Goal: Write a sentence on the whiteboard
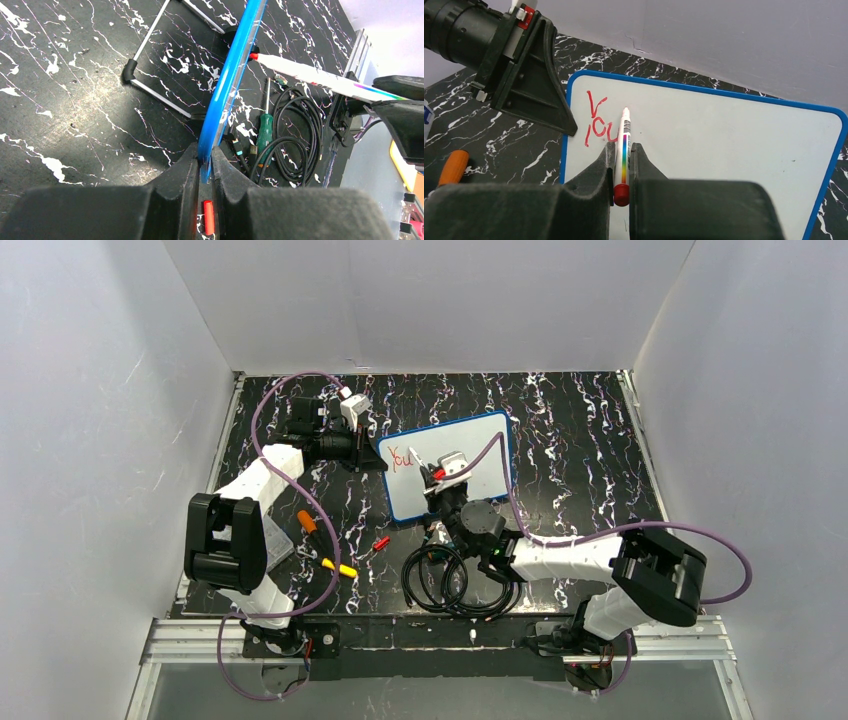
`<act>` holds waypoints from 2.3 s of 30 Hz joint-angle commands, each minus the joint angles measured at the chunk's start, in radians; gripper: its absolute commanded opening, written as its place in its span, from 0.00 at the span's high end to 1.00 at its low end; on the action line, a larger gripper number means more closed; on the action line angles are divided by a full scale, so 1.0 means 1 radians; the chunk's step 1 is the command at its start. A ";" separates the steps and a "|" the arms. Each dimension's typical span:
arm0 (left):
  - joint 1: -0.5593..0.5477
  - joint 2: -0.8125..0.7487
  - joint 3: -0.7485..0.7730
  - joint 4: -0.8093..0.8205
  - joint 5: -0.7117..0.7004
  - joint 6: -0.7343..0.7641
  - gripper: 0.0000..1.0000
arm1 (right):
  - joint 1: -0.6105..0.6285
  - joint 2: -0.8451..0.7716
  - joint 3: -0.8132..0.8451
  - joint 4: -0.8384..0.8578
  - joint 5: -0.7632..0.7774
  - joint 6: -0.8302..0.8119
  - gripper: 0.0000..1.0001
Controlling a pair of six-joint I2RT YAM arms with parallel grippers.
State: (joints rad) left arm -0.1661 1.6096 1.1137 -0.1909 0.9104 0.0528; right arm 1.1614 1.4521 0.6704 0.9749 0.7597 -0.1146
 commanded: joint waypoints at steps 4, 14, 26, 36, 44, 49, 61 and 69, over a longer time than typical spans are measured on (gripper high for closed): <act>-0.004 -0.056 0.017 -0.028 0.015 0.019 1.00 | -0.009 0.012 0.025 0.072 0.052 -0.022 0.99; -0.004 -0.054 0.018 -0.030 0.015 0.019 1.00 | -0.009 -0.022 -0.022 0.015 0.056 0.029 0.99; -0.004 -0.056 0.017 -0.030 0.015 0.018 1.00 | -0.006 -0.084 -0.055 0.009 -0.002 0.063 0.99; -0.004 -0.057 0.016 -0.030 0.016 0.018 1.00 | -0.011 -0.051 -0.041 0.038 0.046 0.021 0.99; -0.004 -0.056 0.018 -0.030 0.016 0.020 1.00 | -0.019 -0.009 -0.023 0.065 0.046 0.000 0.99; -0.004 -0.056 0.017 -0.031 0.016 0.021 1.00 | -0.019 -0.019 -0.043 0.054 0.064 0.007 0.99; -0.004 -0.053 0.017 -0.031 0.018 0.021 1.00 | -0.014 -0.082 -0.128 -0.043 0.054 0.108 0.99; -0.004 -0.053 0.018 -0.031 0.016 0.022 1.00 | -0.012 -0.091 -0.116 -0.032 0.037 0.107 0.99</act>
State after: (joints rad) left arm -0.1661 1.6096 1.1137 -0.1925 0.9123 0.0597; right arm 1.1477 1.3861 0.5461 0.9260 0.7830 -0.0208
